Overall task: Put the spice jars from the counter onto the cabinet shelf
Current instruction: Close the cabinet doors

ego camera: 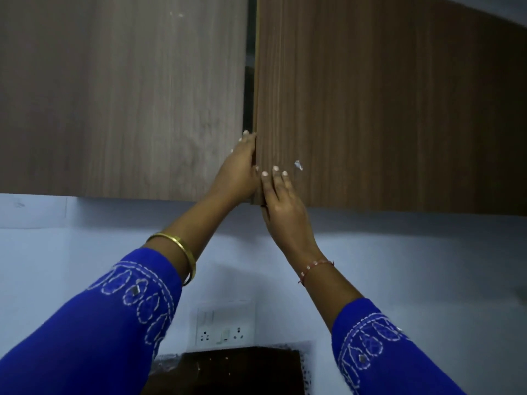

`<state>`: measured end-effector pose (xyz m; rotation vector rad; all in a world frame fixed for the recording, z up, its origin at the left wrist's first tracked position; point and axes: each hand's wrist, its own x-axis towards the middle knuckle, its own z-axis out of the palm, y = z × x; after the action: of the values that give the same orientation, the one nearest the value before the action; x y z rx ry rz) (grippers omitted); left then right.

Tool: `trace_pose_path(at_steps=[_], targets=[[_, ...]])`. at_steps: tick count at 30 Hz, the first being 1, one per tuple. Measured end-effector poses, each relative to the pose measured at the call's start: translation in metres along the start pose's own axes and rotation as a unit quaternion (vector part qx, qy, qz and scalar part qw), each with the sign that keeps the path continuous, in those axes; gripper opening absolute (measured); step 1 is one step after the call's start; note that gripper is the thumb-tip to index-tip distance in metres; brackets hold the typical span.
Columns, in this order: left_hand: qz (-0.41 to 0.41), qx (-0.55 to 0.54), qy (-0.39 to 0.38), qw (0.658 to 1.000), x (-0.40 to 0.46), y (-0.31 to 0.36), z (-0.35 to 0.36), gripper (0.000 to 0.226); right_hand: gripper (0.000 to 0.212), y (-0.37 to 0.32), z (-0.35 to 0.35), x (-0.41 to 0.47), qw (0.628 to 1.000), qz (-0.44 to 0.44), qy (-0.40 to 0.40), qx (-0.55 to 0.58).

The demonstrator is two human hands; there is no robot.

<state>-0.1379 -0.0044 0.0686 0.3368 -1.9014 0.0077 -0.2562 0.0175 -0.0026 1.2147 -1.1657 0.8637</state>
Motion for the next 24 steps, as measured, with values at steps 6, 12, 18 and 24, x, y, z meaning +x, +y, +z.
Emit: trace_pose_path(at_steps=[6, 12, 18, 24], targets=[[-0.013, 0.160, -0.042, 0.986, -0.021, -0.052, 0.006, 0.058, 0.069, 0.013, 0.021, 0.002, 0.998, -0.001, -0.064, 0.009], [-0.004, 0.212, -0.041, 0.976, -0.025, -0.078, 0.024, 0.063, 0.063, 0.013, 0.041, -0.001, 0.999, -0.008, -0.045, 0.017], [0.031, 0.226, -0.001, 0.974, -0.028, -0.098, 0.039, 0.061, 0.049, 0.014, 0.063, -0.002, 1.000, -0.008, -0.023, 0.018], [0.060, 0.277, 0.017, 0.959, -0.030, -0.110, 0.047, 0.063, 0.048, 0.013, 0.079, -0.004, 1.000, -0.005, 0.005, 0.009]])
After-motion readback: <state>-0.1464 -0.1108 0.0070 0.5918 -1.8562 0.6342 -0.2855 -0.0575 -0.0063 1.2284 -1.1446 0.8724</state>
